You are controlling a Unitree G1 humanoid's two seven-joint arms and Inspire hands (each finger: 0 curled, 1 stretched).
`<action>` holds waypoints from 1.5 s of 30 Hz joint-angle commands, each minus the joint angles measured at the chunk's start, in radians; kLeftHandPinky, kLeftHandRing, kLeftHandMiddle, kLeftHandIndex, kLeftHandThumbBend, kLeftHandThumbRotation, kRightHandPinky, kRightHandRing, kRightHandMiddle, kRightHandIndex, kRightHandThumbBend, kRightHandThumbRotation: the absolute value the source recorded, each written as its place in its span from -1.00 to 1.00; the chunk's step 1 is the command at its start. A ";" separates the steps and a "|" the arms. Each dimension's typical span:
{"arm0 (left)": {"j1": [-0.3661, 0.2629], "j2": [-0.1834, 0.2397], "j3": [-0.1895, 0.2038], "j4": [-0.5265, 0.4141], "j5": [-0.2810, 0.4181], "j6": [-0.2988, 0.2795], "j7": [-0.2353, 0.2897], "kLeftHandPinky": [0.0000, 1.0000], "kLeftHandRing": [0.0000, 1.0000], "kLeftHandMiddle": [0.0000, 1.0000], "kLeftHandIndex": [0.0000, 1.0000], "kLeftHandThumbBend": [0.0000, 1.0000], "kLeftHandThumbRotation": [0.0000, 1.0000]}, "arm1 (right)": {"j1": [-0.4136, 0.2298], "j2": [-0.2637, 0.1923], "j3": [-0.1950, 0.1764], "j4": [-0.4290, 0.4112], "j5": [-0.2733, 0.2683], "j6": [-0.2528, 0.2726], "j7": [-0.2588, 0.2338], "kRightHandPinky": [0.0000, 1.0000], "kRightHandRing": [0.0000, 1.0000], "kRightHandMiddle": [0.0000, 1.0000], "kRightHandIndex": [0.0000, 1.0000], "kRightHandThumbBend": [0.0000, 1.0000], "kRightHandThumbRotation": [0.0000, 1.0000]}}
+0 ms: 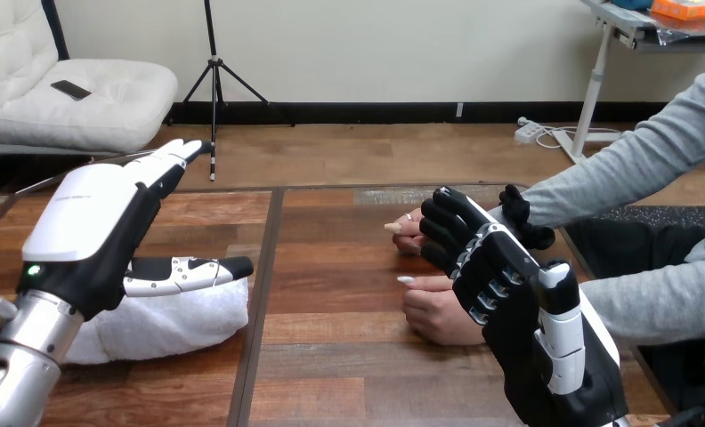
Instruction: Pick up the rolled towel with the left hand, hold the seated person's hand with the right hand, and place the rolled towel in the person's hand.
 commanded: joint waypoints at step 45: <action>-0.323 0.111 -0.316 0.494 0.143 0.114 0.160 0.70 0.80 0.86 0.80 0.71 0.49 | -0.054 -0.003 -0.021 -0.022 0.011 -0.016 -0.010 1.00 0.89 0.84 0.81 0.63 0.89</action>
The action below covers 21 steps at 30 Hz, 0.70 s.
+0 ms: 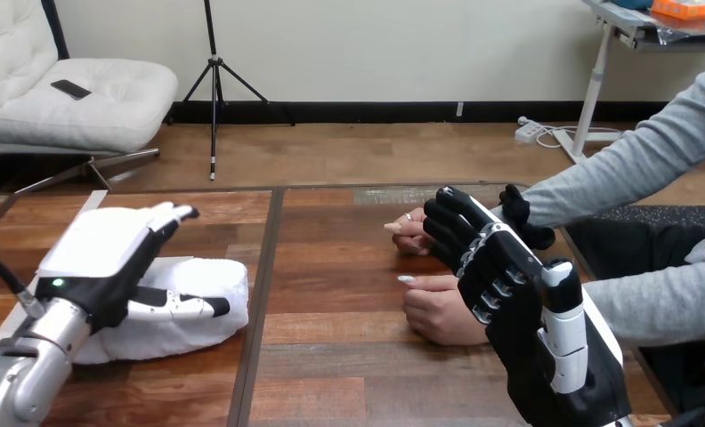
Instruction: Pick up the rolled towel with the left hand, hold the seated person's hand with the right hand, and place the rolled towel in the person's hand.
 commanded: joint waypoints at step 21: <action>-0.153 0.017 -0.089 0.127 -0.003 0.015 0.020 0.74 0.79 0.86 0.81 0.80 0.56 | -0.061 -0.002 -0.017 -0.025 0.008 -0.013 -0.001 1.00 0.90 0.85 0.80 0.60 0.88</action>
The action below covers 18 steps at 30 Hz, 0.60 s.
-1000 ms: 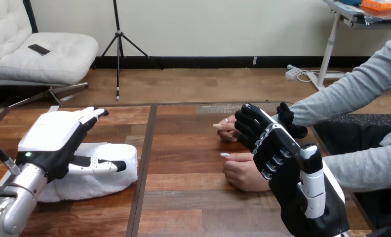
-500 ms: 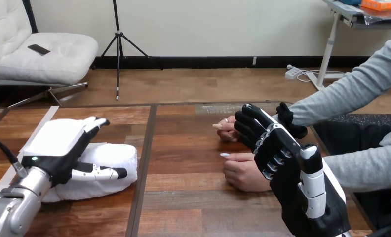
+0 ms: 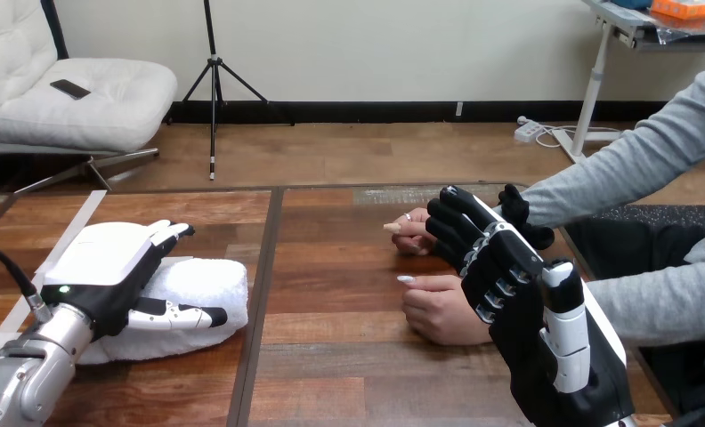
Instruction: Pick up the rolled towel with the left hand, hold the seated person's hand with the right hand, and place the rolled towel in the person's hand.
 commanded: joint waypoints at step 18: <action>-0.125 0.022 -0.029 0.047 -0.060 -0.033 -0.073 0.76 0.80 0.87 0.82 1.00 0.38 | -0.061 -0.003 -0.010 -0.033 0.003 -0.003 -0.008 1.00 0.90 0.84 0.79 0.64 0.88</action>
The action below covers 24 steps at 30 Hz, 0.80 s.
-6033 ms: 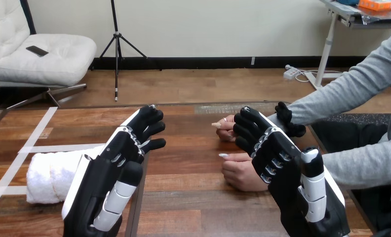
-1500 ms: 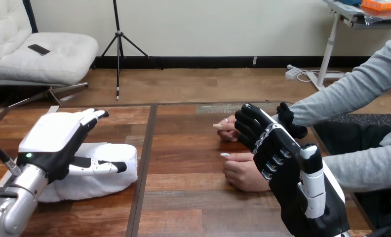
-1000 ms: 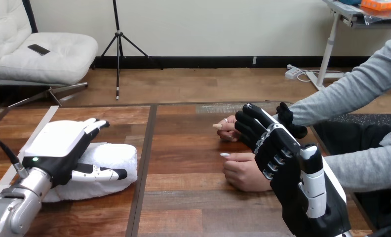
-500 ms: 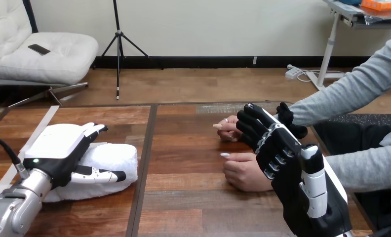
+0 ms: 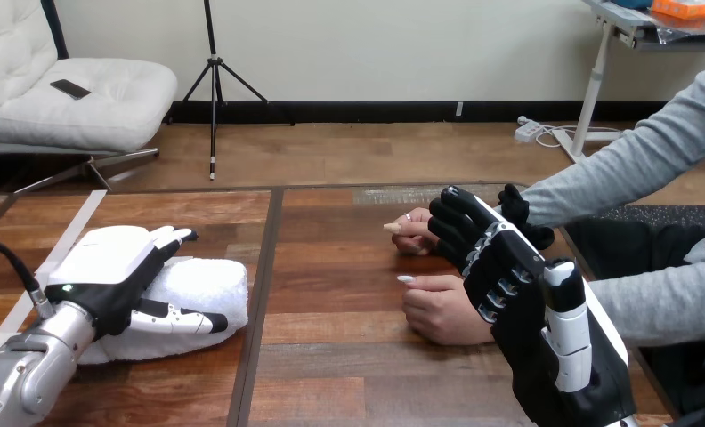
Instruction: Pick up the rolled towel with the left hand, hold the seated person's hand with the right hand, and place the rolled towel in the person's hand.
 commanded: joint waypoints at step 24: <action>-0.099 0.030 -0.005 -0.036 -0.039 0.000 -0.110 0.80 0.84 0.89 0.86 1.00 0.12 | -0.058 0.001 -0.002 -0.035 0.006 -0.010 0.000 1.00 0.91 0.85 0.78 0.62 0.88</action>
